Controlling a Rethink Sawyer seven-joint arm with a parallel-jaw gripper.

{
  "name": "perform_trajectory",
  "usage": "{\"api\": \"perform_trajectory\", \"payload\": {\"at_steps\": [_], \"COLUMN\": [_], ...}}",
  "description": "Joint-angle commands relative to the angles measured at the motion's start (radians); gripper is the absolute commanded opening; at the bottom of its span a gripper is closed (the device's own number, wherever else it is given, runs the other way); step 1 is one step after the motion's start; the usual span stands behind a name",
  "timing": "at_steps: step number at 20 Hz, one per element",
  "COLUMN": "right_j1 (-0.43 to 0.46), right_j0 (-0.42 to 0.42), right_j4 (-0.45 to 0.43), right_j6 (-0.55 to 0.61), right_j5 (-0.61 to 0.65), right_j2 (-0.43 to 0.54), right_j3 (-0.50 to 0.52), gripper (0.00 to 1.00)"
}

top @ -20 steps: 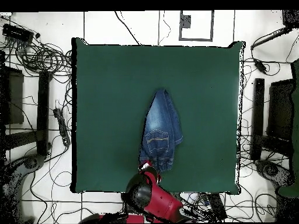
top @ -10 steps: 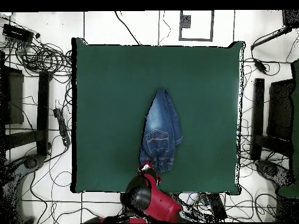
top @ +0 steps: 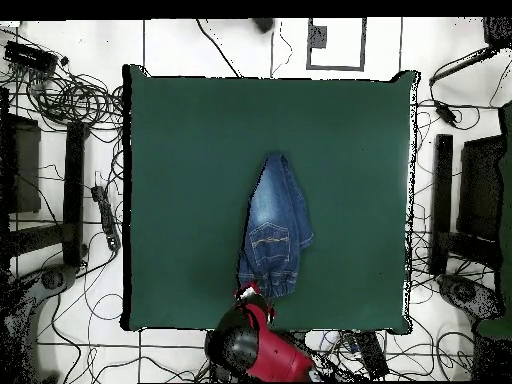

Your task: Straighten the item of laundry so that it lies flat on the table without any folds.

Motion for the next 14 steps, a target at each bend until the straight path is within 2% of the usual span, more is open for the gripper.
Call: {"api": "perform_trajectory", "payload": {"at_steps": [1,9,12,14], "right_j1": [0.107,0.213,0.216,0.261], "right_j0": [-0.036,-0.073,-0.036,-0.057], "right_j4": [-0.06,-0.107,-0.061,-0.083], "right_j6": [0.298,0.295,0.266,0.264], "right_j5": [-0.038,-0.101,-0.076,-0.108], "right_j2": [0.13,0.12,0.091,0.094], "right_j3": [0.025,-0.018,-0.02,-0.039], "gripper": [1.0,1.0,1.0,1.0]}}
